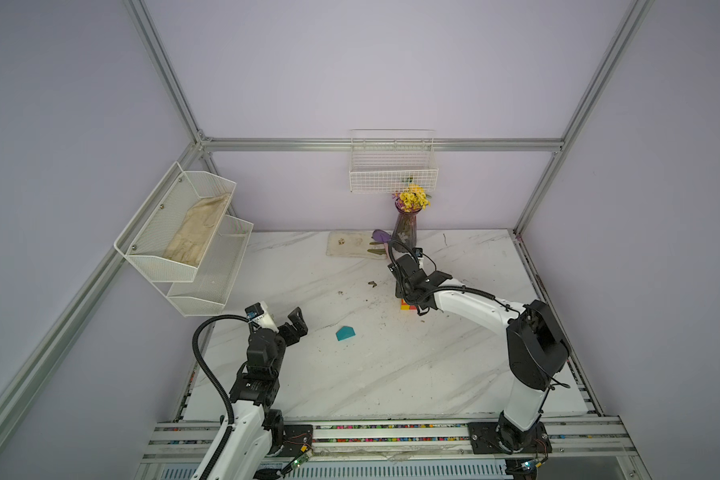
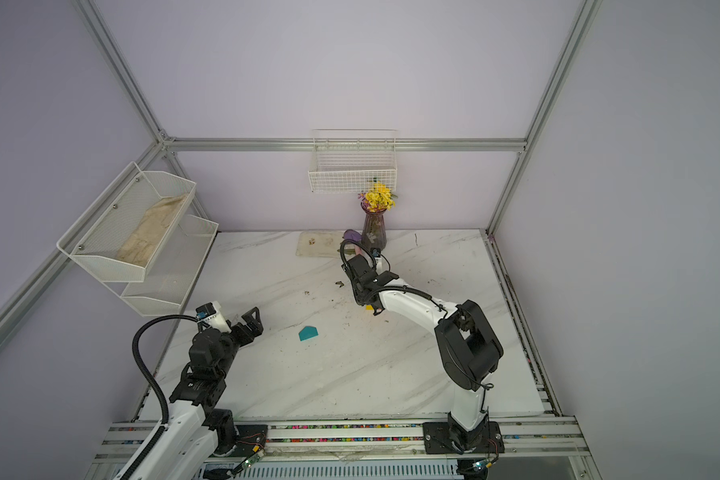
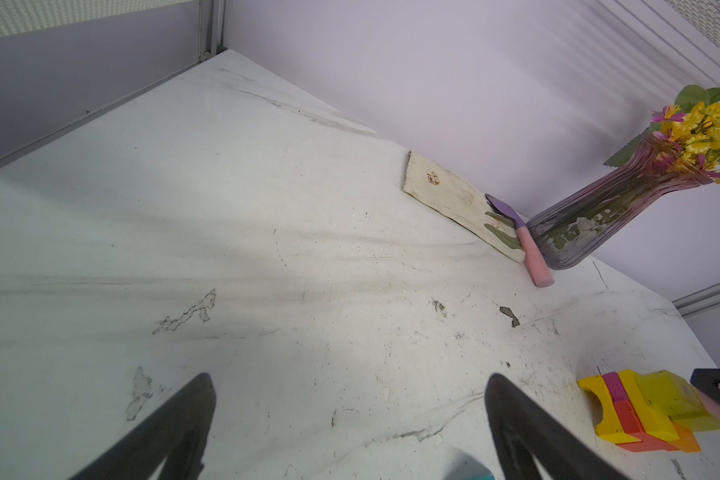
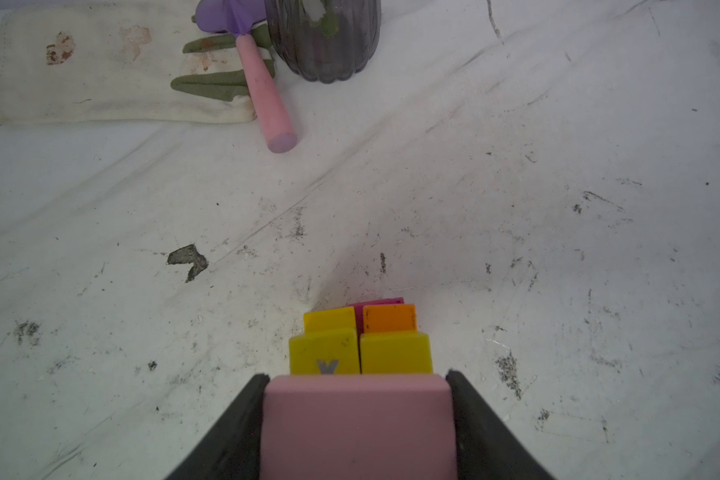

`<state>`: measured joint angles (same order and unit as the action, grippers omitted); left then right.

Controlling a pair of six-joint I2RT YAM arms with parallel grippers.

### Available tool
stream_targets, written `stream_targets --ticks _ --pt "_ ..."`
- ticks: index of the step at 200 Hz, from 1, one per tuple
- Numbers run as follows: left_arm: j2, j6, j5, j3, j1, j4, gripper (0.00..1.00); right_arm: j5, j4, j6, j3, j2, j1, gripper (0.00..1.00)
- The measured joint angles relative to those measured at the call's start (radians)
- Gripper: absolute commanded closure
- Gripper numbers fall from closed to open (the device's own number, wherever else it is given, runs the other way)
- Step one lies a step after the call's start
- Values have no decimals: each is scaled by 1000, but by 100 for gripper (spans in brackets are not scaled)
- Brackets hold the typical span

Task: Build the wood block tower
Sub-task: 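Lower the pink block onto the stack top with the right gripper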

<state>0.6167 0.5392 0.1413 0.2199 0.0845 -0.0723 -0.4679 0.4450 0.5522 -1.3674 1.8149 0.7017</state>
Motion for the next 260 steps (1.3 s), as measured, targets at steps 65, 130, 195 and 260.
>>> stream_targets --ticks 65,130,195,260 --pt "0 0 0 0 0 0 0 1 -6 -11 0 26 -16 63" --pt "0 0 0 0 0 0 0 11 -16 -18 0 31 -21 62" --pt "0 0 0 0 0 0 0 14 -21 -20 0 31 -23 53" --pt "0 0 0 0 0 0 0 16 -23 -23 0 31 -23 41"
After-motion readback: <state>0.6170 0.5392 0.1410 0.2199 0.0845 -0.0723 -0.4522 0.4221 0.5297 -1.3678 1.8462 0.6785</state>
